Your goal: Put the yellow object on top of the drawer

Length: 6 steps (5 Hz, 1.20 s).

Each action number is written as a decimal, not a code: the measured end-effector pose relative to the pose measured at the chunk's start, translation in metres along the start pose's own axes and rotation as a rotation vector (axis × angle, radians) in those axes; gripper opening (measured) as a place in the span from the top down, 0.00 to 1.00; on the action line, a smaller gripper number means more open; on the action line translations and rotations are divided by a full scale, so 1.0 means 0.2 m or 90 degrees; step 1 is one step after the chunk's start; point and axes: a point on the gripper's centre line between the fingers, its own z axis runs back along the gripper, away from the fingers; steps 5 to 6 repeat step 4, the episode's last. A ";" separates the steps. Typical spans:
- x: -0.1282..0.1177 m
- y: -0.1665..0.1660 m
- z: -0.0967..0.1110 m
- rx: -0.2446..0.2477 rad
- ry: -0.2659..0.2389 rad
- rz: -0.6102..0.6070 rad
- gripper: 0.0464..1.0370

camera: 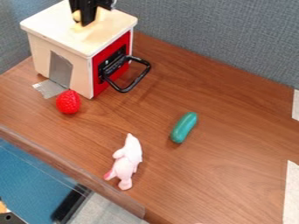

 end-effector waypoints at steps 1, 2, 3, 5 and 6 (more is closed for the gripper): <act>0.00 0.03 -0.04 -0.018 0.013 -0.001 0.92; 0.02 0.04 0.00 -0.031 0.011 -0.003 0.72; 0.03 0.03 0.07 -0.043 0.013 -0.013 0.42; 0.03 0.02 0.15 -0.044 0.004 -0.014 0.13; 0.03 0.02 0.15 -0.044 0.004 -0.014 0.13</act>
